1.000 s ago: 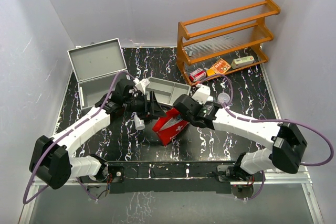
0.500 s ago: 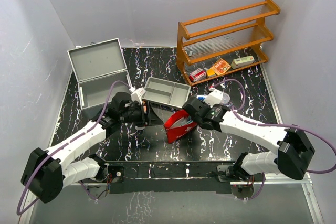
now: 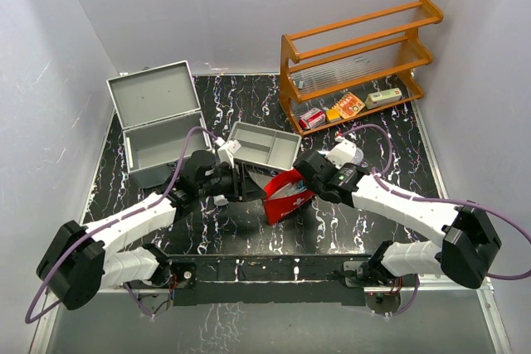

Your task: Organize the medicine kit

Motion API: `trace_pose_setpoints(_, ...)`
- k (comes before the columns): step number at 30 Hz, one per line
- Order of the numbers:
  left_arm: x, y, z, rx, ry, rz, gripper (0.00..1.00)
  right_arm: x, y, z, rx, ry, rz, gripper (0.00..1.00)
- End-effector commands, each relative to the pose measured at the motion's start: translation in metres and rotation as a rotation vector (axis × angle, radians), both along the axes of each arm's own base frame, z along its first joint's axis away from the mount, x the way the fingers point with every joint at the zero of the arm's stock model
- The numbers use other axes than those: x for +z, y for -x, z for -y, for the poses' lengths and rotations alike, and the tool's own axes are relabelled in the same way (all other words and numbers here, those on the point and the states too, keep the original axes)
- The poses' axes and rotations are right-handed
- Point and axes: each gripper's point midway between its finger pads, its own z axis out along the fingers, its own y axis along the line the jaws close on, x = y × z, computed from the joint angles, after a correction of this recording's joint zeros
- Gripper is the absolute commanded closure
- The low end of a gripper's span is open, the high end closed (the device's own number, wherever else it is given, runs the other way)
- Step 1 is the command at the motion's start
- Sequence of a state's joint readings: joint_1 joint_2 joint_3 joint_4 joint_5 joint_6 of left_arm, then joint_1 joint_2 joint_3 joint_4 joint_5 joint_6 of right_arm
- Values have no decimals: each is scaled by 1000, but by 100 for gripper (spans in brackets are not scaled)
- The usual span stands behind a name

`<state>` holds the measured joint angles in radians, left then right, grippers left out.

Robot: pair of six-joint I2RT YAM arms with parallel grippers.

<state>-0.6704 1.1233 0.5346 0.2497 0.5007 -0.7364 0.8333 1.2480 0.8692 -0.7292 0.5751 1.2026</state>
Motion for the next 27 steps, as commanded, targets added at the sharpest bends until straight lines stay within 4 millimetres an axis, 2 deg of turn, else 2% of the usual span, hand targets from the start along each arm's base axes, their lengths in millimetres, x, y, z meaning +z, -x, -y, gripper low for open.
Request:
trace_pose_setpoints(1,0,-3,8,-32,2,48,62,12,-9,-3,-9,-45,57,100)
trace_pose_setpoints(9,-6,-6,7,-24,-35,75,74,11,-10,-2,-3,-45,54,100)
trace_pose_setpoints(15,-6,-5,7,-45,-35,103,97,12,-11,-7,32,-52,53,100)
trace_pose_setpoints(16,-6,-5,7,-51,-37,107,100,14,-11,-10,51,-57,53,97)
trace_pose_setpoints(19,-5,-1,6,-82,-48,125,100,24,-11,-17,109,-67,61,79)
trace_pose_setpoints(22,-4,0,4,-96,-64,141,100,40,-8,-19,151,-86,81,66)
trace_pose_setpoints(27,-4,2,3,-109,-76,137,100,65,0,-22,289,-94,138,54)
